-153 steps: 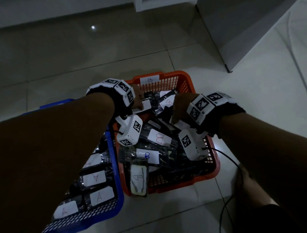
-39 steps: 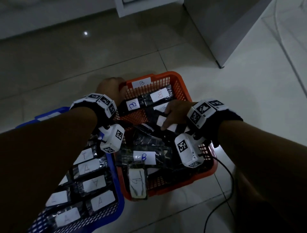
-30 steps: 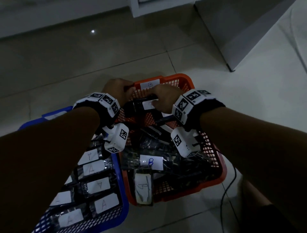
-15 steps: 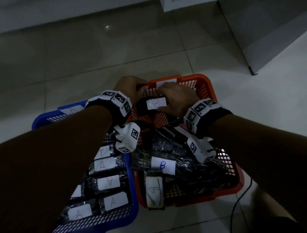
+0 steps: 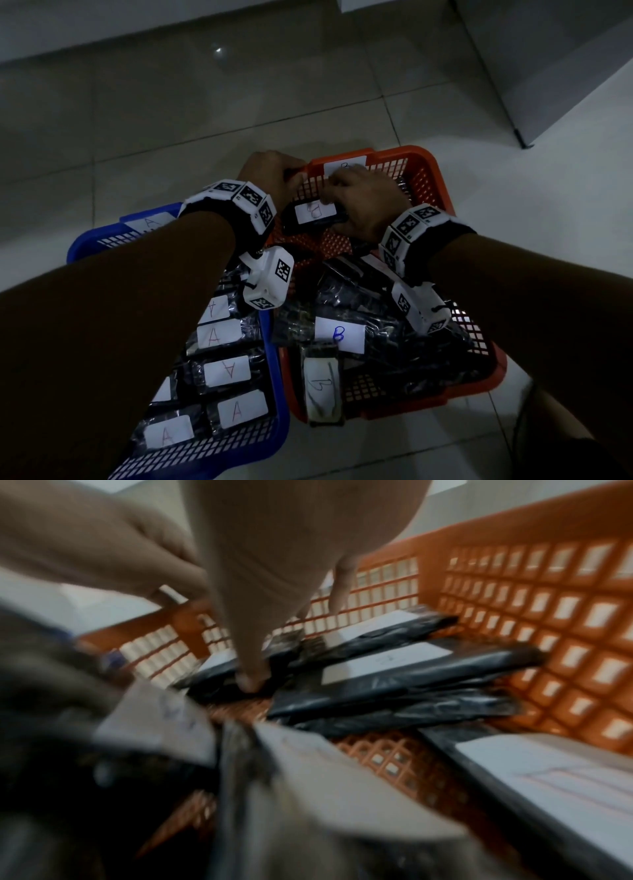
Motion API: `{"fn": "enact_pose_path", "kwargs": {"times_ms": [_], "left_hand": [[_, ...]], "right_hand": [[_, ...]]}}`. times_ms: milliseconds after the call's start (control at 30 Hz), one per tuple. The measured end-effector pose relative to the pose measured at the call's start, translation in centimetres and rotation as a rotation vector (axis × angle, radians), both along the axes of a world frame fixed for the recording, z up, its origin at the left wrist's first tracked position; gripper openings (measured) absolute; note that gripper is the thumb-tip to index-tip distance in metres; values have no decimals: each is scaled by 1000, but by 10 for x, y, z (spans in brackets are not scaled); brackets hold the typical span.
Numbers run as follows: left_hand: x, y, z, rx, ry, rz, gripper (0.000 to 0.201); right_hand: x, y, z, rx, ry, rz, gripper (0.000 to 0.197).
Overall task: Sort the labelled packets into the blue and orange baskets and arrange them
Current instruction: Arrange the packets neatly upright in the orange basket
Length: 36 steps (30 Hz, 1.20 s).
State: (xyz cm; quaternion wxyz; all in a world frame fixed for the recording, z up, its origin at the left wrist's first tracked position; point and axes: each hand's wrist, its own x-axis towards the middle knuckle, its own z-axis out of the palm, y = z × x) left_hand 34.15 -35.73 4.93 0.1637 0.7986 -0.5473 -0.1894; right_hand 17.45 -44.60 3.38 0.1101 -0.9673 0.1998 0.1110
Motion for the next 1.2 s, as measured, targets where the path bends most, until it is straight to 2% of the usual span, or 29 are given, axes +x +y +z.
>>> {"fn": "enact_pose_path", "kwargs": {"times_ms": [300,367,467,533,600,667,767,900,1067,1200], "left_hand": [[-1,-1,-2,18,7,22,29],[-1,-2,-3,36,-14,35,33],[-5,-5,2,-52,-108,-2,45],[-12,-7,12,-125,-162,-88,42],[-21,-11,18,-53,-161,-210,40],[-30,-14,18,134,-185,-308,42],[-36,-16,11,266,-293,-352,44],[-40,-20,7,305,-362,-362,48],[-43,-19,0,257,-434,-355,34],[-43,-18,-1,260,-393,-383,36]], "right_hand": [[-7,-6,-1,157,-65,-83,43],[-11,-6,0,170,-81,-78,49],[-23,-9,-3,158,-174,-99,57],[-31,-15,-5,153,-183,-149,57],[-37,-21,-7,146,-114,-194,51],[-38,-25,-8,135,-48,-208,47],[-38,-26,-9,125,-13,-207,48],[-40,-30,-8,106,-6,-183,49],[-42,-32,-9,94,-13,-198,49],[-40,-31,-8,100,-7,-214,47]]}}
